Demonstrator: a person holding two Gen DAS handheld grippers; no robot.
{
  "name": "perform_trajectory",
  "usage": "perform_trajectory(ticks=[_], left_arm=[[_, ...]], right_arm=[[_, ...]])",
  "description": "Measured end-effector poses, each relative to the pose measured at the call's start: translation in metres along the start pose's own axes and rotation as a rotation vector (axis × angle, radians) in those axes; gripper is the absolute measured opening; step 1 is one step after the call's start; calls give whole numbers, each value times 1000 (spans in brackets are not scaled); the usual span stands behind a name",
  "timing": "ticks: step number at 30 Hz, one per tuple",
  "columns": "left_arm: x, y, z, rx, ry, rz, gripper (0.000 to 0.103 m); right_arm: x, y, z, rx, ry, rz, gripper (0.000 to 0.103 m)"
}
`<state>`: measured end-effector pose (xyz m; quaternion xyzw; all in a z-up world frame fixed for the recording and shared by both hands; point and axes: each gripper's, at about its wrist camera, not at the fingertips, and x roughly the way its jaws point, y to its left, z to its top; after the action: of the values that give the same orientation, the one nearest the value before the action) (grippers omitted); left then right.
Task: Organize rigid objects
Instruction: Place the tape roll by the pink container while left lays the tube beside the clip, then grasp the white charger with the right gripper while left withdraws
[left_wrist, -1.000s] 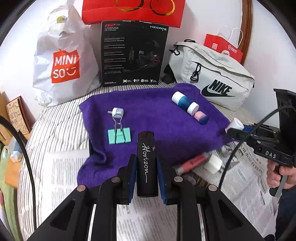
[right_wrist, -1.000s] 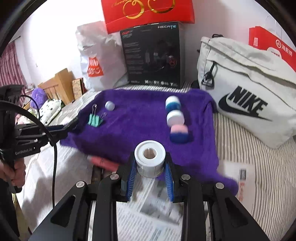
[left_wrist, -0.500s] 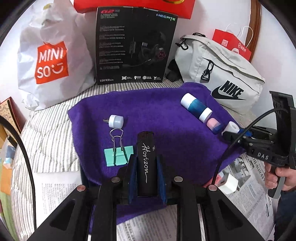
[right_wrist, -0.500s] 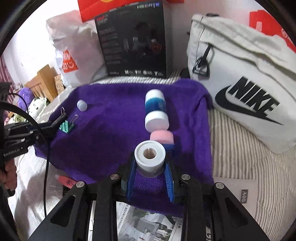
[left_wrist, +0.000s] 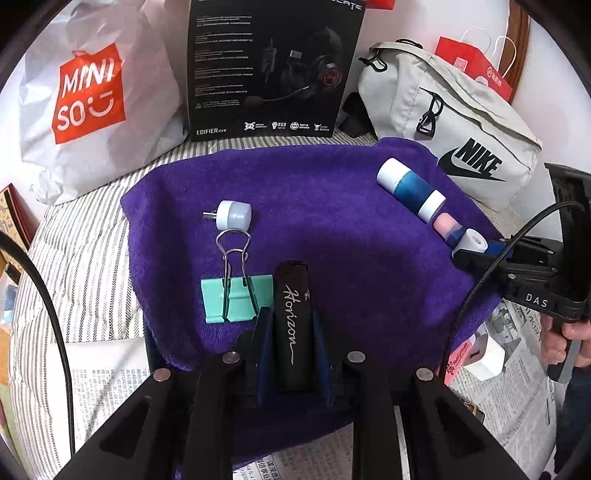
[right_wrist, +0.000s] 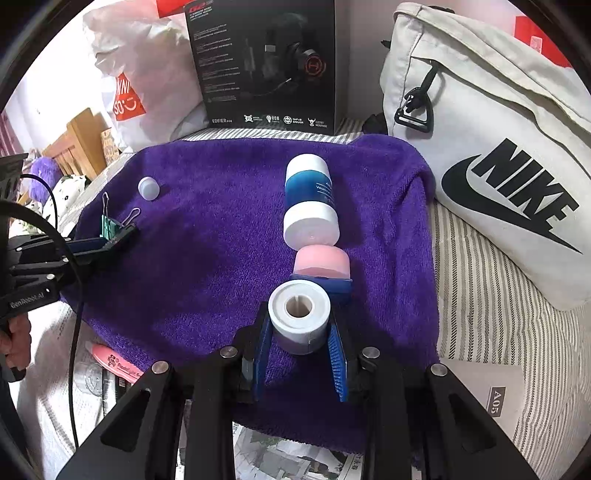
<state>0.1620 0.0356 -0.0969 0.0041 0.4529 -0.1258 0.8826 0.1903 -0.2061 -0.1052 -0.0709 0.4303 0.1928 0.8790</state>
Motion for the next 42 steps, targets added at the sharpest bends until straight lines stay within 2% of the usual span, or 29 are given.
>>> perform_trajectory(ticks=[8,20,27,31,38,42], left_arm=[[3,-5,-2,42,16,35,21],[2,-5,-3,18,47,38,21],[-9,-6,-7,-4,48,59,21],[-28,-13,-14,-3,18,65,21],[-52,-12,-26,-30,-13,52,21],[-60,-17,-35,-9,-15,59,21]], right_arm=[[3,5,1,-34,4,-26,29],[-4,0,-3,-38,6,-2,35],[-32,0,-9,-27,-38,-3,35],[-56,8,-19,-48,-78,0,38],[-82,22,-42,-50,-97,20,38],[-88,33,-56,-61,-91,46,38]])
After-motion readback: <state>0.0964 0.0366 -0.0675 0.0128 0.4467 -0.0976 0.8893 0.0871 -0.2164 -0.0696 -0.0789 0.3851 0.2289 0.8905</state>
